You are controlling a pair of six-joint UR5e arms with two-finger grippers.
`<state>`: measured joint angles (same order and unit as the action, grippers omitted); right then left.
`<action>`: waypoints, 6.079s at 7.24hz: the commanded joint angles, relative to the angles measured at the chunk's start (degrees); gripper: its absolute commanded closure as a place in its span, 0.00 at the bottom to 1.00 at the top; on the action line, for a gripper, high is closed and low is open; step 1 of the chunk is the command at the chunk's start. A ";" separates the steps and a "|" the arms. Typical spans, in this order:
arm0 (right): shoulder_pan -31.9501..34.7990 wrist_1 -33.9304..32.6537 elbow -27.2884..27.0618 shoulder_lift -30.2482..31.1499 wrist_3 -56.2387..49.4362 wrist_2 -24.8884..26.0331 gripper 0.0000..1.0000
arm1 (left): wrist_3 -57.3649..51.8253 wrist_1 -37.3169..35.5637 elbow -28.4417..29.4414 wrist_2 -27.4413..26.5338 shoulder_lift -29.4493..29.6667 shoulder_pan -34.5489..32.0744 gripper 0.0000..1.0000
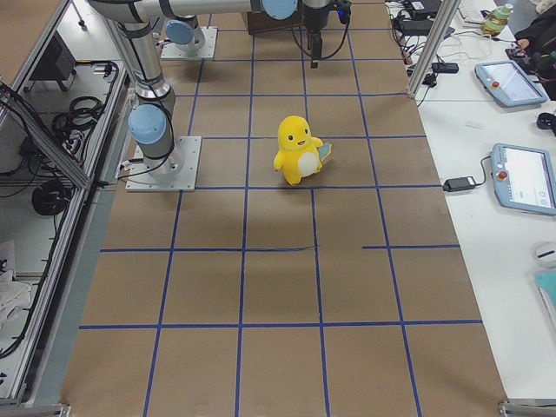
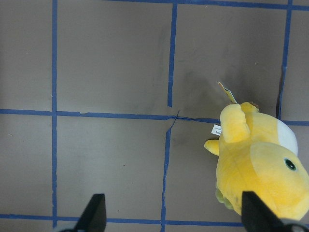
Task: Pull drawer sideways
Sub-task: 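Close the left gripper around the white drawer handle, then pull the handle with the left gripper, sliding the drawer outward, then keep pulling the drawer open with the left gripper toward the table center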
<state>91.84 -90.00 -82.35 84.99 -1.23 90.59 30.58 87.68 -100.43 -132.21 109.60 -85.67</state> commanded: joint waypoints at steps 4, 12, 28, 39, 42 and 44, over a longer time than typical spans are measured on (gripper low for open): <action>0.00 0.00 0.00 0.00 0.00 -0.06 0.00 | 0.09 0.03 0.41 0.02 0.61 -0.38 0.77; 0.00 0.00 0.00 0.00 0.00 -0.06 0.00 | 2.64 3.36 3.30 2.29 0.61 -3.62 0.75; 0.00 0.00 0.00 0.00 0.00 0.02 0.00 | 5.63 4.42 5.15 4.23 1.49 -5.83 1.00; 0.00 0.00 0.00 0.00 0.00 0.03 0.00 | 8.34 6.36 8.58 6.43 2.81 -9.15 1.00; 0.00 0.00 0.00 0.00 0.00 0.02 0.00 | 8.88 8.20 10.52 6.62 4.04 -10.04 1.00; 0.00 0.00 0.00 0.00 0.00 -0.06 0.00 | 8.88 8.90 11.48 7.67 4.13 -10.31 1.00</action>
<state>91.84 -90.00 -82.35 84.99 -1.23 90.55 39.45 96.02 -89.56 -125.01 113.62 -95.79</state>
